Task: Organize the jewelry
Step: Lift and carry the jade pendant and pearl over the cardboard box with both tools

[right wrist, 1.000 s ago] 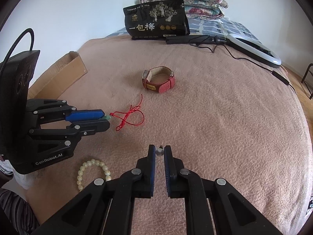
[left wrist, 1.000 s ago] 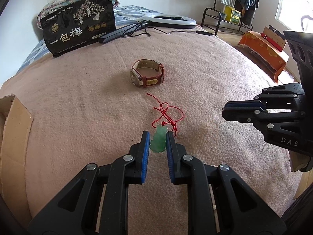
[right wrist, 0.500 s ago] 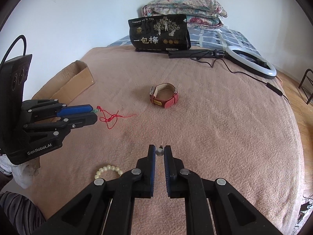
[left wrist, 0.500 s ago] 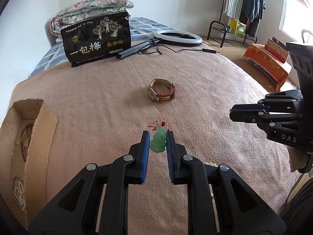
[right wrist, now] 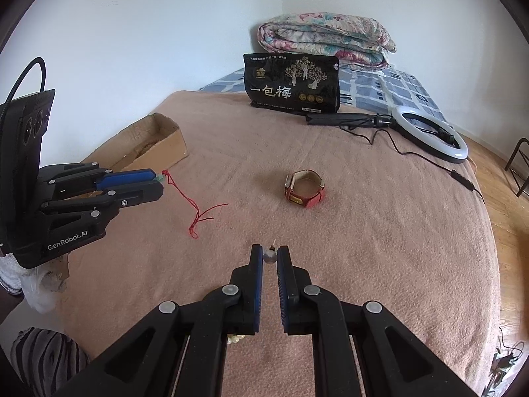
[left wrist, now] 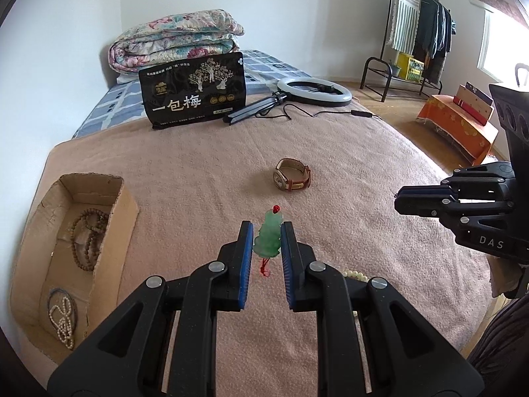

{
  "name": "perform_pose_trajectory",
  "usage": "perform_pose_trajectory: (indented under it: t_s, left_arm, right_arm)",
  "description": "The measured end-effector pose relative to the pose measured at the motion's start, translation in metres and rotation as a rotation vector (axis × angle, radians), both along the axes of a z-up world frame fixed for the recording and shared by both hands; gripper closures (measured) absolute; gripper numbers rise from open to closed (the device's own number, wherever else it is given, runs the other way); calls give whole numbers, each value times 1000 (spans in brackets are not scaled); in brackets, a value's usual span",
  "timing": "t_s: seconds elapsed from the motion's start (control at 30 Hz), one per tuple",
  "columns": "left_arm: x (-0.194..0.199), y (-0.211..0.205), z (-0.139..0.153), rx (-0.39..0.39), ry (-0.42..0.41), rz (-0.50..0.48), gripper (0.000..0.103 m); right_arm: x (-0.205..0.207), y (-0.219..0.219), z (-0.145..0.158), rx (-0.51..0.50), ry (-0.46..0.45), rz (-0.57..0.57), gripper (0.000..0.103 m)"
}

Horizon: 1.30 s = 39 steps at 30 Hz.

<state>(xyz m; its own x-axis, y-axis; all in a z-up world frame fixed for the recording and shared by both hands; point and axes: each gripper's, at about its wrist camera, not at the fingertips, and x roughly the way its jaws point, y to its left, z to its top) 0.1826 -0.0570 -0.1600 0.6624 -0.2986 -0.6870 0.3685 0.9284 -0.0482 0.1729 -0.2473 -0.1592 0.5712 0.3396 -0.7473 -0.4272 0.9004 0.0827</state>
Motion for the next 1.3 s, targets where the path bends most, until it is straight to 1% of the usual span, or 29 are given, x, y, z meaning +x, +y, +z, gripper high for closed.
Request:
perform_pose_trajectory:
  t_s: [0.2,0.33,0.67,1.0,1.3]
  left_arm:
    - [-12,17,14,-10,-28,31,88]
    - [-18,29,23,0,-49,48,88]
    - [-31,68,38,-2,-88,113,88]
    - [-34,110,47,-10,-108,170,88]
    - [-30,149,51,-2,-124,228,88]
  right_arm:
    - [-7,14,17,-2,-23,17,97]
    - [-10,25,28,12,-35,29,97]
    - [-12,64,45,34,-47,72,97]
    - [0,103,56,71,-50,109,97]
    - [16,142,59,76,-56,160,97]
